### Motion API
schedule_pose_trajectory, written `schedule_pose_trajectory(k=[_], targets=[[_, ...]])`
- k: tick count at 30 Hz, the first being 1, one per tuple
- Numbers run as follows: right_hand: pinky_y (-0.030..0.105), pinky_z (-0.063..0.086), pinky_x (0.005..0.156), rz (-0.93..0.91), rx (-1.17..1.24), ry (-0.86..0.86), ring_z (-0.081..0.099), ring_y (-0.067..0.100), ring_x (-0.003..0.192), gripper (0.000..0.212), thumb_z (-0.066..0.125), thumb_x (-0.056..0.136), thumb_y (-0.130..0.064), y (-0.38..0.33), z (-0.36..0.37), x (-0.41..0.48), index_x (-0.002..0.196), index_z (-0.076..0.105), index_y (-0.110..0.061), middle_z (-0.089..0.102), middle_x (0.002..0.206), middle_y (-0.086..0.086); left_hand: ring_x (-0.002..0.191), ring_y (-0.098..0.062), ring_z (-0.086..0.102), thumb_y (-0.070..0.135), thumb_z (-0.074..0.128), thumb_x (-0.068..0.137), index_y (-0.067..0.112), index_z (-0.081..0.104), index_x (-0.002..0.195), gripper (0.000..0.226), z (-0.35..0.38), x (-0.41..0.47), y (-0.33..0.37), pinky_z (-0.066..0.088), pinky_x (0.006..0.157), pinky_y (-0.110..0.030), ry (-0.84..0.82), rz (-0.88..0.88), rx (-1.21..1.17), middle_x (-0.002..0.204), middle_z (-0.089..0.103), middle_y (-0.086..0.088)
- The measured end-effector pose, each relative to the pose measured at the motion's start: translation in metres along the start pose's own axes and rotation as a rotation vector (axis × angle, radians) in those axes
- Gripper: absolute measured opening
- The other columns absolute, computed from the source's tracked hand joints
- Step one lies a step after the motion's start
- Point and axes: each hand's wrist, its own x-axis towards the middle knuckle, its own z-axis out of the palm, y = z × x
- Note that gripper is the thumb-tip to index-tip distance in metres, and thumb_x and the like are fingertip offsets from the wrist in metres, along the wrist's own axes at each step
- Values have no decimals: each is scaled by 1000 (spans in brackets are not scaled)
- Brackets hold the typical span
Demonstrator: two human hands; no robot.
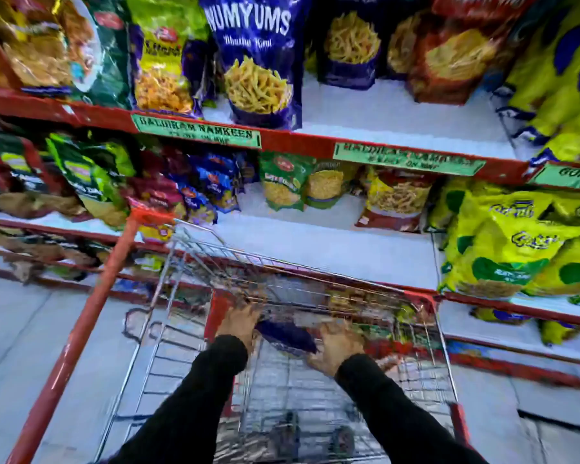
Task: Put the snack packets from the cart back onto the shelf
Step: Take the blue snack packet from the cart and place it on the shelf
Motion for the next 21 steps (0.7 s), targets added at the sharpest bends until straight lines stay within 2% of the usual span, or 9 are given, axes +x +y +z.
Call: schedule_pose_trajectory(k=[1,2,5,8,11,15,18,19,21], targets=[[20,35,108,30,28,-35,35,32,138,65,52,91,-37,2,5,7,147,26,-16,37,151,16,140,-30,38,11,48,92,20,32,147,58,4,3,1,32,113,-34,-82,-39,53,153,38,-11],[24,34,110,37,-22,-62,41,31,135,59,51,91,-36,5,10,13,144,32,-18,46,145,15,137,-31,42,15,44,94,18,37,145,51,8,4,1,34,112,-34,-111,-56,28,150,42,-13],[41,33,111,146,-158,-128,55,31,120,34,46,92,-24,9,18,31,123,56,-15,65,121,15,128,-35,52,27,47,94,8,53,133,43,29,20,-8,43,108,-41,-45,-70,-25,139,55,-21],[41,49,94,198,-127,-76,63,33,108,25,48,91,-21,11,24,45,110,63,-12,67,113,15,116,-35,61,18,46,96,11,62,121,31,31,29,-15,50,95,-40,-31,-195,-93,125,65,-18],[39,52,89,246,-50,-10,65,32,102,26,51,92,-24,15,29,47,111,63,-12,67,112,14,109,-33,66,18,50,93,15,66,117,28,33,27,-20,53,91,-39,-11,-208,-153,116,69,-16],[38,52,97,228,117,117,62,25,110,32,54,90,-36,20,22,33,115,64,-20,66,123,8,94,-28,69,21,61,89,21,72,105,19,34,13,-26,57,84,-36,170,-163,-367,105,73,-10],[44,35,112,141,261,189,49,26,129,30,57,90,-30,15,2,8,116,66,-17,61,133,7,83,-22,68,14,73,80,17,77,94,14,29,-1,-31,59,82,-34,345,-101,-619,93,74,-6],[43,37,110,106,298,224,52,25,126,30,59,89,-28,14,-5,-1,115,66,-14,63,131,8,81,-20,68,11,75,78,17,78,91,15,27,-7,-31,59,82,-30,371,-83,-707,90,73,-4],[41,47,104,55,376,301,61,20,112,30,64,86,-27,12,-16,-16,110,68,-10,67,122,7,78,-8,65,3,76,76,27,76,81,25,16,-21,-26,54,76,-8,395,-56,-866,85,69,3]])
